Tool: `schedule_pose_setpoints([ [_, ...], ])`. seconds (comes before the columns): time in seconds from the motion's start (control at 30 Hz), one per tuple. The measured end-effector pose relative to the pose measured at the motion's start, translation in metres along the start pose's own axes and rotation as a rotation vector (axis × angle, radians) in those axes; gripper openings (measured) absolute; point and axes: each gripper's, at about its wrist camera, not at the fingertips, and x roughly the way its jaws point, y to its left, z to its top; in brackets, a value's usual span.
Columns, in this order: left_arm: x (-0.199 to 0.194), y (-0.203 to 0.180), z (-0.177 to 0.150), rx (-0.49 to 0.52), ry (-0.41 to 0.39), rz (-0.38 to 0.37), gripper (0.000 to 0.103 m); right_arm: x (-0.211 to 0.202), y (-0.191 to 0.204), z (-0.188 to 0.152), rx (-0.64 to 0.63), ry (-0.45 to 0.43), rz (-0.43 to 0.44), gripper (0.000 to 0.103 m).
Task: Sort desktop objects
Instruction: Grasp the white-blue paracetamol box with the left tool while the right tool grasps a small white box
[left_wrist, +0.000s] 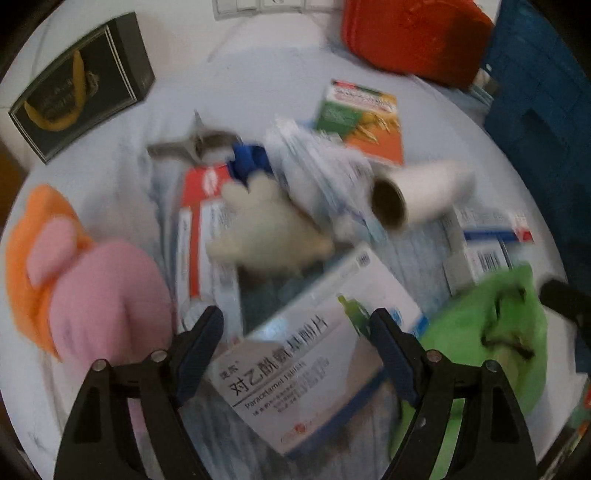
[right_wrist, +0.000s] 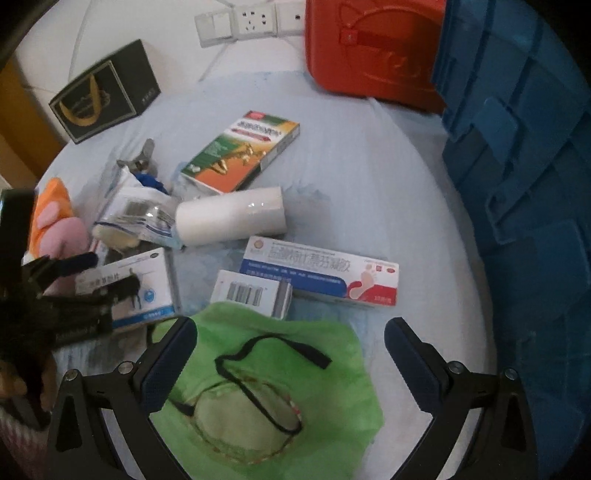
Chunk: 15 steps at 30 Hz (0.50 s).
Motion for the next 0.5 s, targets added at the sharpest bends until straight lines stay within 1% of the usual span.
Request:
schedule_pose_setpoints([
  [0.03, -0.002, -0.001, -0.006, -0.005, 0.005, 0.003, 0.083, 0.002, 0.001, 0.0, -0.003, 0.006, 0.003, 0.103],
  [0.07, -0.002, -0.004, -0.015, 0.007, 0.016, 0.027, 0.084, 0.005, 0.002, -0.001, -0.008, 0.013, 0.01, 0.103],
  [0.1, 0.001, -0.004, -0.019, 0.005, 0.045, 0.024, 0.086, 0.007, 0.003, -0.002, -0.015, 0.017, 0.02, 0.103],
  [0.13, -0.003, -0.003, -0.025, -0.011, 0.03, 0.013, 0.089, 0.009, 0.005, -0.003, -0.023, 0.021, 0.027, 0.103],
  [0.2, -0.008, -0.001, -0.033, -0.036, 0.043, 0.026, 0.089, 0.009, 0.008, -0.006, -0.043, 0.022, 0.037, 0.103],
  [0.3, -0.001, 0.002, -0.049, -0.096, 0.136, -0.012, 0.089, 0.01, 0.008, -0.011, -0.056, 0.027, 0.053, 0.103],
  [0.33, -0.003, -0.003, -0.054, -0.072, 0.116, 0.023, 0.089, 0.01, 0.007, -0.012, -0.058, 0.029, 0.055, 0.103],
  [0.37, -0.004, -0.011, -0.058, -0.042, 0.121, 0.064, 0.089, 0.01, 0.005, -0.014, -0.06, 0.031, 0.057, 0.103],
  [0.4, -0.006, -0.013, -0.058, -0.04, 0.118, 0.059, 0.089, 0.01, 0.005, -0.014, -0.062, 0.031, 0.06, 0.103],
  [0.43, -0.011, -0.015, -0.056, -0.044, 0.098, 0.043, 0.089, 0.01, 0.004, -0.014, -0.065, 0.031, 0.06, 0.103],
  [0.47, -0.017, -0.017, -0.051, -0.04, 0.073, 0.043, 0.089, 0.01, 0.002, -0.013, -0.069, 0.028, 0.058, 0.103],
  [0.5, -0.022, -0.019, -0.044, -0.027, 0.048, 0.06, 0.089, 0.009, 0.001, -0.012, -0.068, 0.023, 0.059, 0.103],
])
